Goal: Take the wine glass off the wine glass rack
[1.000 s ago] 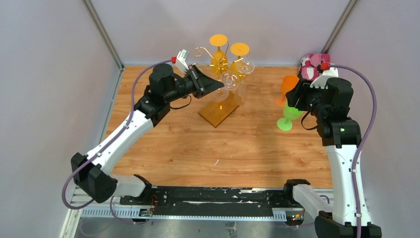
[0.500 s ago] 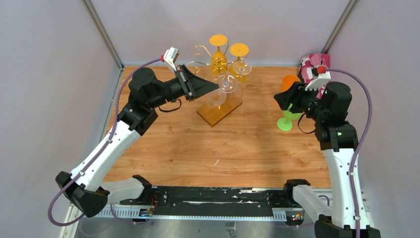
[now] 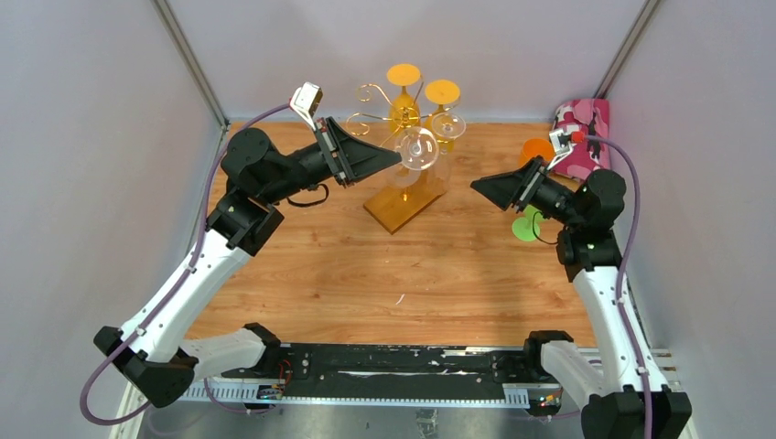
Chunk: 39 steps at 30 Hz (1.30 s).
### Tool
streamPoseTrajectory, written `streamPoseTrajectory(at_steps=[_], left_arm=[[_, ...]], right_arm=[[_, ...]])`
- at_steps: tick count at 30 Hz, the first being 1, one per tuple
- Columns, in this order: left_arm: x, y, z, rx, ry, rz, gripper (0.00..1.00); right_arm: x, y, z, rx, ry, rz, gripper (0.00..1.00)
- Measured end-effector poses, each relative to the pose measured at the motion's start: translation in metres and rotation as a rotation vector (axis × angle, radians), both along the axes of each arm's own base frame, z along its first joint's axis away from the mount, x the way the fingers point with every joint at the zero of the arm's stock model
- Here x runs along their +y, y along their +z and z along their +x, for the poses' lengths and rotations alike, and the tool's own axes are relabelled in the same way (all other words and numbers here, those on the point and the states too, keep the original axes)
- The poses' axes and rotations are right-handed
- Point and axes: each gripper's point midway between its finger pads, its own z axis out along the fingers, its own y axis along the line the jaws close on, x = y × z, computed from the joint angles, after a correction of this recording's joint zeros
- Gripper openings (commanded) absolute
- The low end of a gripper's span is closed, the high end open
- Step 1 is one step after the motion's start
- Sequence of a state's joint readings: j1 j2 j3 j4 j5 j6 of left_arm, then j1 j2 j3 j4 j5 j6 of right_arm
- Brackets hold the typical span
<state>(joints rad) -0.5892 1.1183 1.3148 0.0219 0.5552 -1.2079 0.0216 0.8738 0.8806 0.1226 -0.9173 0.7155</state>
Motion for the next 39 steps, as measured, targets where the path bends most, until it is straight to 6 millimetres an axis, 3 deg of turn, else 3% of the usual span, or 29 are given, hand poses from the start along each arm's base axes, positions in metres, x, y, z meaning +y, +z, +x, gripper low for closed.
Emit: streamPoseTrajectory(at_steps=[5,11,15,21,25,39], left_arm=[[-0.003,0.01,-0.011,-0.014,-0.027,-0.018,0.0],[-0.006,0.043,-0.039,-0.084,-0.091,-0.072,0.0],[-0.007,0.053,-0.055,-0.11,-0.126,-0.093,0.0],[-0.007,0.06,-0.065,-0.124,-0.147,-0.105,0.0],[-0.002,0.065,-0.071,-0.137,-0.148,-0.116,0.0],[0.011,0.076,-0.085,-0.172,-0.148,-0.142,0.0]], right_arm=[[0.015,0.012,-0.007,-0.032,0.127,0.151,0.63],[0.031,0.033,-0.014,-0.067,0.287,0.342,0.58],[0.052,0.031,-0.019,-0.017,0.397,0.412,0.57],[0.084,0.043,-0.052,-0.045,0.55,0.45,0.57],[0.091,0.057,-0.065,-0.101,0.59,0.474,0.57],[0.112,0.051,-0.054,-0.096,0.577,0.512,0.51]])
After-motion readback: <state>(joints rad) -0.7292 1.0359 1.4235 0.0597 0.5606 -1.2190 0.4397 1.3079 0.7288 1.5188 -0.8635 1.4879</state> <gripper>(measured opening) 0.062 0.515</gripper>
